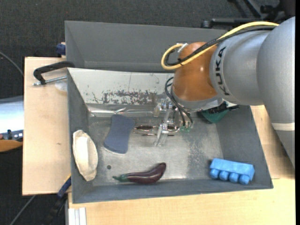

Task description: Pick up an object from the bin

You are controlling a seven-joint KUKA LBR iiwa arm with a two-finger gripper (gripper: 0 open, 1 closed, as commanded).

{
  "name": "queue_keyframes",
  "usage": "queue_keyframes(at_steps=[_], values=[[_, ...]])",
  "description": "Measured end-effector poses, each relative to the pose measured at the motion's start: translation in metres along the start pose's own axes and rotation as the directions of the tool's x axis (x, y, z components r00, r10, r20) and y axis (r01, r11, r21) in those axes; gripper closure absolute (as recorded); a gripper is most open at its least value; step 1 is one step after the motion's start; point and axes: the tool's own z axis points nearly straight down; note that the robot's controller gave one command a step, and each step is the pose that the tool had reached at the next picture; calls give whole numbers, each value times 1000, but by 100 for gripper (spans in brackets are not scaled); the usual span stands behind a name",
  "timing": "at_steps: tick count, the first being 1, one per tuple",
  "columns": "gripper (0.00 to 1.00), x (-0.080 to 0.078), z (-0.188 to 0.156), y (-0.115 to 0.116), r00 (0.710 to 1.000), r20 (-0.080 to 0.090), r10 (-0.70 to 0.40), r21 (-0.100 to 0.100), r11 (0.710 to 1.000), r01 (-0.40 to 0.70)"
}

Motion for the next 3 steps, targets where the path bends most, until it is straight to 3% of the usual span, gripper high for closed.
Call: queue_keyframes(at_steps=[1,2,3], values=[[0,-5,24,-1,999,-2,53,-1,999,-53],[100,11,23,-5,1000,1,26,-1,1000,-26],[100,11,23,-5,1000,1,26,-1,1000,-26]])
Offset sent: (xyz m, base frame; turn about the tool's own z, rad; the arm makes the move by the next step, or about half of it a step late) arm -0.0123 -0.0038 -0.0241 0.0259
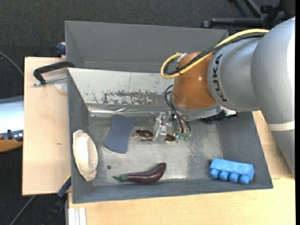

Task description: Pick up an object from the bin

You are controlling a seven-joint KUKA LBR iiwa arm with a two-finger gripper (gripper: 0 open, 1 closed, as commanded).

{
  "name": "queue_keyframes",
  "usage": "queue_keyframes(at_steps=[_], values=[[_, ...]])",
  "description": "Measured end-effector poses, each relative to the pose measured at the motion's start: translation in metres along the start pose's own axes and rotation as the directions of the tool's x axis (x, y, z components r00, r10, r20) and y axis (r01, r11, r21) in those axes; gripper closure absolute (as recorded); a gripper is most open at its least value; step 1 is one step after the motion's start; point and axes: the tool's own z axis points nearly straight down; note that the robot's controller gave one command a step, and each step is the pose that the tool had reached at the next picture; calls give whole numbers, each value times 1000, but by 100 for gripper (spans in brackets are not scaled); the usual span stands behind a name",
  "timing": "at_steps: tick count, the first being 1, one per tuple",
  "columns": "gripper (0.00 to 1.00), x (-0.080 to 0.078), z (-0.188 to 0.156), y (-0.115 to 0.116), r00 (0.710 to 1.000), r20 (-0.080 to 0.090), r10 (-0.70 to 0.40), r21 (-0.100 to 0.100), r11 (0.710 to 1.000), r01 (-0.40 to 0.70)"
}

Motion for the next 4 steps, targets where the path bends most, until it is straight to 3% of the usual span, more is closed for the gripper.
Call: queue_keyframes(at_steps=[1,2,3,4], values=[[100,1,-26,-1,1000,1,-30,0,1000,30],[100,4,-80,-6,1000,-1,-16,-1,1000,16],[100,2,-128,-8,1000,8,-10,-2,1000,10],[100,-1,-88,-1,1000,11,-6,-4,1000,6]])
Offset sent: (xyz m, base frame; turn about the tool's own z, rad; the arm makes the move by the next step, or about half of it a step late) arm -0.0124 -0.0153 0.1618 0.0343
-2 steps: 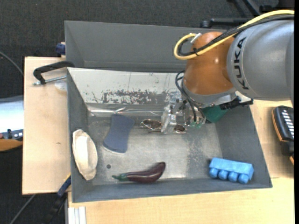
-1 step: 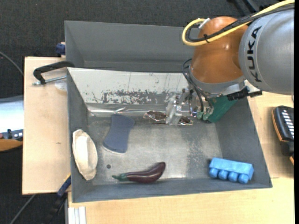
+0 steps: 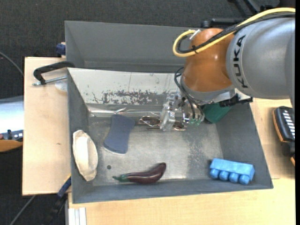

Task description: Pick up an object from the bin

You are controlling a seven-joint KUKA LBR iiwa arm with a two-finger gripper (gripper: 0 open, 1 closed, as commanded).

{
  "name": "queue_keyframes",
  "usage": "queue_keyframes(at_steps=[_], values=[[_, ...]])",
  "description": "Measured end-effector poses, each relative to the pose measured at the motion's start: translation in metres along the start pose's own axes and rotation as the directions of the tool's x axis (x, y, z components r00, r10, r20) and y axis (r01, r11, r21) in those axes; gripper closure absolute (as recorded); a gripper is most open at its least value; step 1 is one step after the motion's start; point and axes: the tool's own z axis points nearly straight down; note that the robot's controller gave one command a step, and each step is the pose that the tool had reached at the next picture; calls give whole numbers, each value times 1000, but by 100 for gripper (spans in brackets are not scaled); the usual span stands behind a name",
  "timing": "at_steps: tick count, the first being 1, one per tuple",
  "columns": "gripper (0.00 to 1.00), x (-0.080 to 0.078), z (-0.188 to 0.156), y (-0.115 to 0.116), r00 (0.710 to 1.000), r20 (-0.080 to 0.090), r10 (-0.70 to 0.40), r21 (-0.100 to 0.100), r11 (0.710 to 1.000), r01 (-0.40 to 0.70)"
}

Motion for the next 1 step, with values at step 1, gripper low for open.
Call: queue_keyframes(at_steps=[1], values=[[100,28,74,17,999,-4,40,0,999,-40]])
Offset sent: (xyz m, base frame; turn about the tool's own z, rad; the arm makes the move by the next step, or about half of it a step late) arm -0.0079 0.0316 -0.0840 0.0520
